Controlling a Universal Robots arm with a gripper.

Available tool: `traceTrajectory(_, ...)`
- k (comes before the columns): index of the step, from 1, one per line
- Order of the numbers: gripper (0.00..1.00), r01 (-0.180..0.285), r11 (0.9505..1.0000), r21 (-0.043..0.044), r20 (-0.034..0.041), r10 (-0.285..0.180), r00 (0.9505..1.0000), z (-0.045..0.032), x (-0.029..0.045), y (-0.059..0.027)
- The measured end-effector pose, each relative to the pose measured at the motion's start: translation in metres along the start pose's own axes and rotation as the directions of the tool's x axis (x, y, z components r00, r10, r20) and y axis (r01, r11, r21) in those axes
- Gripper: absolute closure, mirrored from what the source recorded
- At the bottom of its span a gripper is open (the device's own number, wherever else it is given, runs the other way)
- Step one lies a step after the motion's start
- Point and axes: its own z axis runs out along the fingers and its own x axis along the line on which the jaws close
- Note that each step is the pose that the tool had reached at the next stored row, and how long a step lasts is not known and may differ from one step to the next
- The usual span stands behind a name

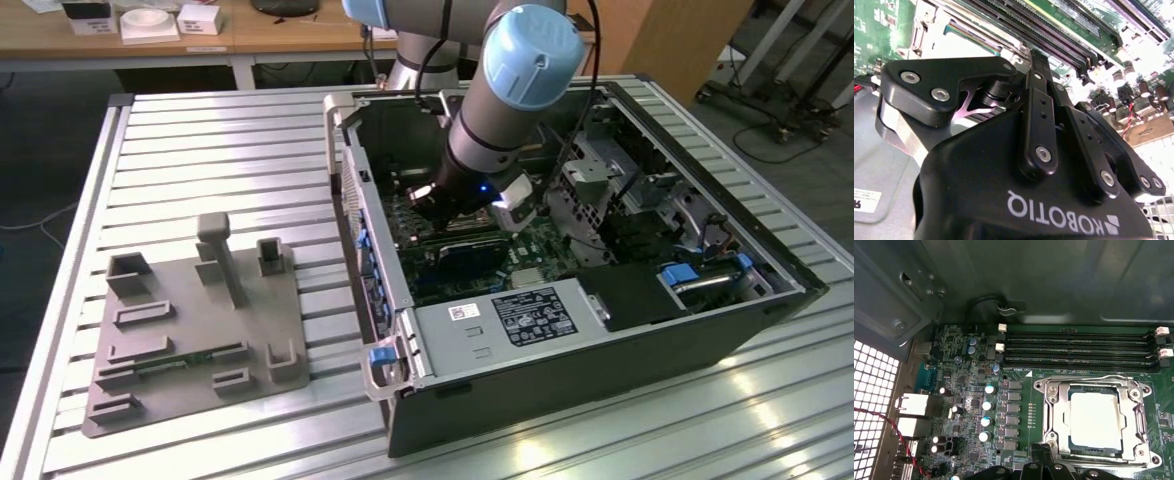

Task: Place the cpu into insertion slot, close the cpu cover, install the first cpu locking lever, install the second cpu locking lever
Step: 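Install the second cpu locking lever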

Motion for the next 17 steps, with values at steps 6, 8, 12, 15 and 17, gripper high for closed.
traceTrajectory(6,0.90,0.002,1.0000,-0.0001,-0.0007,-0.002,1.0000,0.0008,-0.0001,0.0010)
traceTrajectory(8,0.90,0.003,1.0000,-0.0001,-0.0010,-0.003,1.0000,0.0010,0.0000,0.0012)
traceTrajectory(12,0.90,0.004,1.0000,0.0002,-0.0014,-0.004,1.0000,0.0012,0.0005,0.0014)
traceTrajectory(15,0.90,0.004,1.0000,0.0000,-0.0014,-0.004,1.0000,0.0017,0.0007,0.0015)
traceTrajectory(17,0.90,0.005,1.0000,-0.0001,-0.0016,-0.005,1.0000,0.0019,0.0007,0.0017)
